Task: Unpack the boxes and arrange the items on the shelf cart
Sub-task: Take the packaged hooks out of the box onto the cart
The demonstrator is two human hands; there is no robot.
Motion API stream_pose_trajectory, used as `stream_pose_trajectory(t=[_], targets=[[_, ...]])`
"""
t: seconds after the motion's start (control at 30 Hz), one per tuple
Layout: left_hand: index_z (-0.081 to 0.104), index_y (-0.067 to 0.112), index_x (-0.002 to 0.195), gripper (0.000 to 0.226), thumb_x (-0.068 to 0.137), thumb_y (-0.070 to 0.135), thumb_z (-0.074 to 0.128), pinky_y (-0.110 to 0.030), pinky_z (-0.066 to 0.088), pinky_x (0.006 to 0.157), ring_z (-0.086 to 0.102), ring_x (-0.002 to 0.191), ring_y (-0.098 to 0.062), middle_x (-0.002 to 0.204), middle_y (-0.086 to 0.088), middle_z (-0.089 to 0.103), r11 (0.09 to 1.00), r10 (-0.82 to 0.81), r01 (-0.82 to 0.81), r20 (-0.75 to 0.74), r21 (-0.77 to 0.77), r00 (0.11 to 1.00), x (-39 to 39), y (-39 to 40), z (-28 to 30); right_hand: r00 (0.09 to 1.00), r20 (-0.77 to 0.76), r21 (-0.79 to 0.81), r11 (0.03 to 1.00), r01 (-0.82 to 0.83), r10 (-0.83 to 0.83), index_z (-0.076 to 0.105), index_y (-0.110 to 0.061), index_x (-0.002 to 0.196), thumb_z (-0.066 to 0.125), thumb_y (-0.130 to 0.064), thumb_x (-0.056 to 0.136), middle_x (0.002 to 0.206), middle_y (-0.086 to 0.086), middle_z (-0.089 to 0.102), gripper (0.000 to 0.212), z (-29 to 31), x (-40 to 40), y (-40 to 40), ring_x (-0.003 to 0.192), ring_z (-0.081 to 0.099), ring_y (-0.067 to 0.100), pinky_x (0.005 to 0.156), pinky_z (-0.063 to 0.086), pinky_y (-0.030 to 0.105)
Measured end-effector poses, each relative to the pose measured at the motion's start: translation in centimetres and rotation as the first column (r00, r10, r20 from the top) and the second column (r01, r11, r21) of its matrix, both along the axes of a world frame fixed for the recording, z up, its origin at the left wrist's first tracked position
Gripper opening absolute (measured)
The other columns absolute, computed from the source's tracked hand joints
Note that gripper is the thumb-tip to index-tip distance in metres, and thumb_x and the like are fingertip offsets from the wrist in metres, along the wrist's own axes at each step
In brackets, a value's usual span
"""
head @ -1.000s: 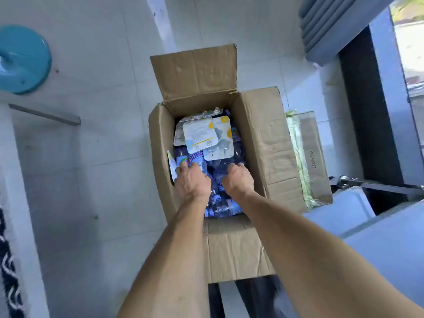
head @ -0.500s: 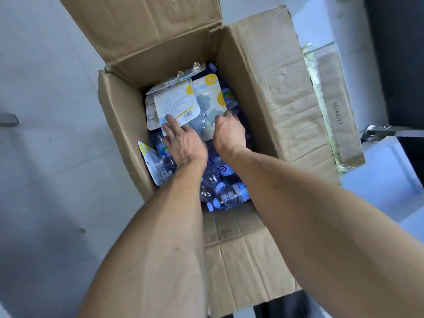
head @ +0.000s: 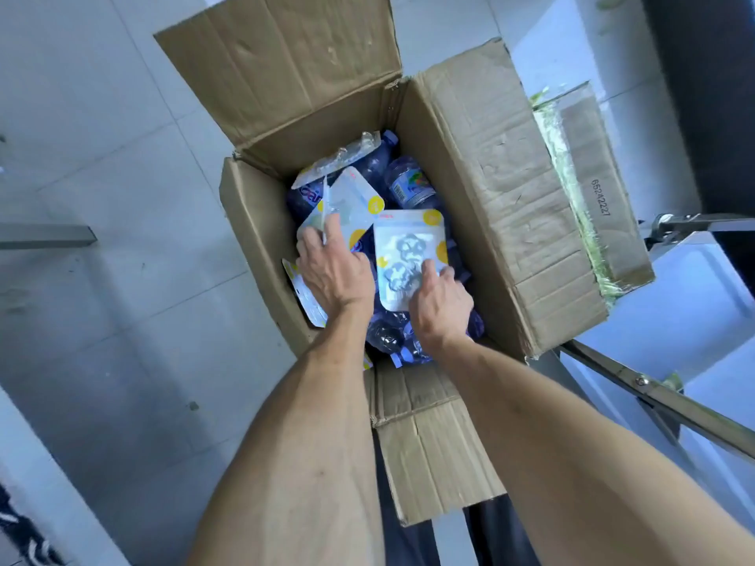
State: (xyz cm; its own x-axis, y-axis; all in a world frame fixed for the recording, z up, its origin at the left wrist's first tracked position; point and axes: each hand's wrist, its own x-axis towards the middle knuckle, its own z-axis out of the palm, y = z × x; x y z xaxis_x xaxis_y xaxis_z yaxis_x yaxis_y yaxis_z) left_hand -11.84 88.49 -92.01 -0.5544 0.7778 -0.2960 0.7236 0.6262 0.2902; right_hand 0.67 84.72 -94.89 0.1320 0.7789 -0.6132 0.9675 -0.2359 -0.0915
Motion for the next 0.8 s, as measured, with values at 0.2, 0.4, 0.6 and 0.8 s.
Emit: stream_pose_trajectory(t=[0.2, 0.4, 0.6, 0.8], targets=[[0.065, 0.019, 0.108, 0.042, 0.072, 0.004, 0.049, -0.039, 0.032, 0.070, 0.058, 0.090, -0.040, 0.097, -0.017, 0.069, 0.999, 0.050, -0.051, 0.084, 0.010, 0.995, -1.2, 0.3, 2.4, 0.999, -0.006, -0.127, 0.991, 0.040, -0.041, 0.040, -0.011, 0.122, 0.046, -0.015, 0.089, 0.104, 0.013, 0.064, 0.034, 3.0, 3.7, -3.3, 0.094, 0.064, 0.036, 0.070, 0.041, 0.035], [0.061, 0.022, 0.109, 0.030, 0.082, 0.011, 0.055, -0.040, 0.037, 0.083, 0.049, 0.110, -0.036, 0.123, -0.015, 0.050, 0.964, -0.086, 0.085, 0.007, -0.253, 0.996, 0.6, -1.4, 0.2, 0.990, -0.063, -0.206, 0.972, 0.112, -0.127, 0.044, -0.011, 0.124, 0.047, -0.017, 0.092, 0.112, 0.018, 0.063, 0.033, 2.0, 4.3, -2.9, 0.105, 0.062, 0.037, 0.081, 0.045, 0.036], [0.056, 0.016, 0.124, 0.038, 0.086, 0.013, 0.063, -0.040, 0.039, 0.084, 0.046, 0.117, -0.035, 0.135, -0.018, 0.041, 0.912, -0.174, 0.132, -0.075, -0.388, 0.982, 1.0, -2.1, -4.6, 0.985, -0.109, -0.206, 0.972, 0.110, -0.134, 0.048, -0.008, 0.123, 0.041, -0.015, 0.097, 0.117, 0.022, 0.062, 0.028, -1.4, 3.7, -1.4, 0.108, 0.061, 0.038, 0.072, 0.041, 0.038], [0.053, 0.011, 0.124, 0.038, 0.087, 0.007, 0.058, -0.044, 0.044, 0.083, 0.048, 0.118, -0.034, 0.127, -0.015, 0.048, 0.956, -0.024, 0.032, 0.029, -0.291, 0.999, 1.0, -2.4, -7.1, 0.928, -0.124, -0.211, 0.923, 0.322, -0.352, 0.055, -0.005, 0.118, 0.047, -0.022, 0.098, 0.114, 0.021, 0.063, 0.027, -3.9, 3.4, -2.0, 0.105, 0.061, 0.038, 0.076, 0.046, 0.038]])
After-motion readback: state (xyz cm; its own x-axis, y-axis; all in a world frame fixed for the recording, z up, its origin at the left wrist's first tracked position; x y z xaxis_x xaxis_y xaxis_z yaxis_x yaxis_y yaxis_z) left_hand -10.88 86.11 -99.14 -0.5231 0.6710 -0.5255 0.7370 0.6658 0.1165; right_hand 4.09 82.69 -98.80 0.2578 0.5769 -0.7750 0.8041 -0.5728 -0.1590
